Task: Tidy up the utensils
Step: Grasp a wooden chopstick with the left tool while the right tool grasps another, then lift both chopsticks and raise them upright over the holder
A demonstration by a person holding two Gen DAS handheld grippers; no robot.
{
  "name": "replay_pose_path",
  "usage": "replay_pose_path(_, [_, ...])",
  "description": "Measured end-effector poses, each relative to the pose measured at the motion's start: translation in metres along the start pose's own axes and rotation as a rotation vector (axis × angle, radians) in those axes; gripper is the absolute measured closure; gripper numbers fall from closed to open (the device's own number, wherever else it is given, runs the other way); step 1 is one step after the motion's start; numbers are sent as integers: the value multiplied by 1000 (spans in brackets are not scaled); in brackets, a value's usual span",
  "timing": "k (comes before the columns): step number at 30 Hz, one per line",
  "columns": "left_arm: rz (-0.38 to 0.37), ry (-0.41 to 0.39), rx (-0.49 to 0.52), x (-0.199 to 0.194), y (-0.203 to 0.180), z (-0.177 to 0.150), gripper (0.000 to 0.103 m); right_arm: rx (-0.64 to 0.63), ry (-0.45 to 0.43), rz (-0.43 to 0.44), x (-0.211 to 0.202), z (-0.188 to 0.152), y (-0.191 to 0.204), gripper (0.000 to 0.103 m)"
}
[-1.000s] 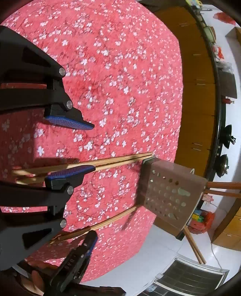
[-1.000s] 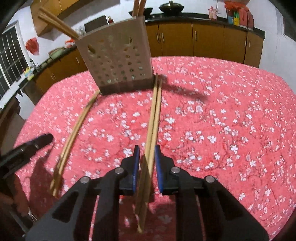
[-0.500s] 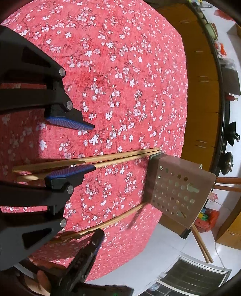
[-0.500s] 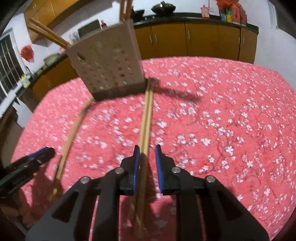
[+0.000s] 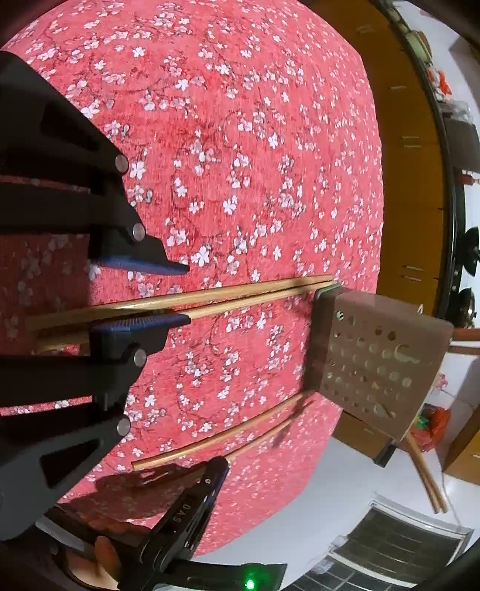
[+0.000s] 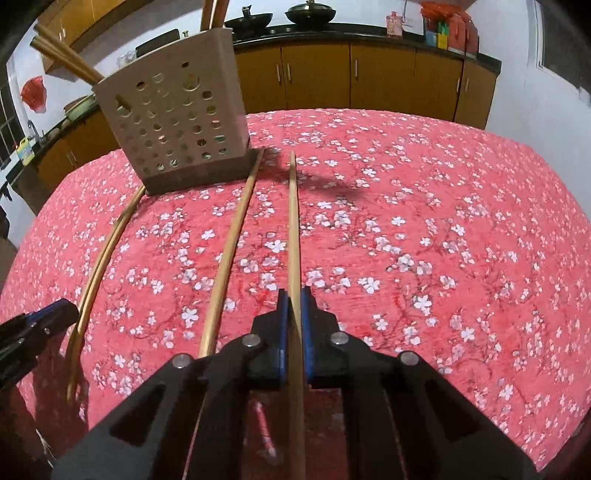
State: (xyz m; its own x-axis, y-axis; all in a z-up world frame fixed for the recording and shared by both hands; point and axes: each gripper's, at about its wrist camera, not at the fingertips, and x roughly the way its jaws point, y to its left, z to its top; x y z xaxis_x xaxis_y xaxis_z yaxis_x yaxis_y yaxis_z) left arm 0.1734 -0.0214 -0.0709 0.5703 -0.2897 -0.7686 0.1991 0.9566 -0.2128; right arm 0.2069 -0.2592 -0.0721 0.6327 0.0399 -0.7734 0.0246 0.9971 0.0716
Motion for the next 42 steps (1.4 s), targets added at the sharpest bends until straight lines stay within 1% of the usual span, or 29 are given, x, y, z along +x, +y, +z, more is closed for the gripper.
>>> replay_pose_path(2, [14,-2,17,0,-3,1,86,-4,-6,-7,-1,-1,1,94])
replay_pose_path(4, [43,12,40,4,-6,2,89,-5,-7,-7,-3,-1,1,94])
replay_pose_path(9, [73,8,78,7,-12,4,89,-4,0,5,-7,-9,1,94])
replay_pose_path(11, [99,1,94,8,-15,3,94,-12,-3,3,-8,-11,2,94])
replay_pose_path(12, [111,0,100,9,-15,4,94,-18,-4,0,-8,-12,3,94])
replay_pose_path(14, [117,5,97,11,-12,7,95,-28,-2,0,-8,-11,4,94])
replay_pose_path(16, [139,5,88,11,-6,11,95,-30,2,1,-6,-9,2,94])
replay_pose_path(20, [170,0,15,13,27,26,95,5,2,-20,3,5,-11,95])
replay_pose_path(22, [168,-4,-10,13,38,30,95,30,1,-25,9,12,-18,95])
replay_pose_path(24, [147,-12,-38,12,46,32,95,53,-8,-33,15,20,-24,95])
replay_pose_path(25, [145,-20,-41,12,47,31,95,56,-15,-36,17,22,-25,95])
replay_pose_path(27, [165,-43,-24,11,43,26,95,53,-26,-44,19,24,-25,94])
replay_pose_path(29, [174,-44,-20,11,43,25,95,54,-26,-43,21,25,-25,94])
replay_pose_path(36, [152,-49,-51,10,47,25,94,64,-27,-31,25,30,-29,94])
replay_pose_path(42, [136,-52,-66,7,49,24,94,68,-28,-24,23,27,-34,94])
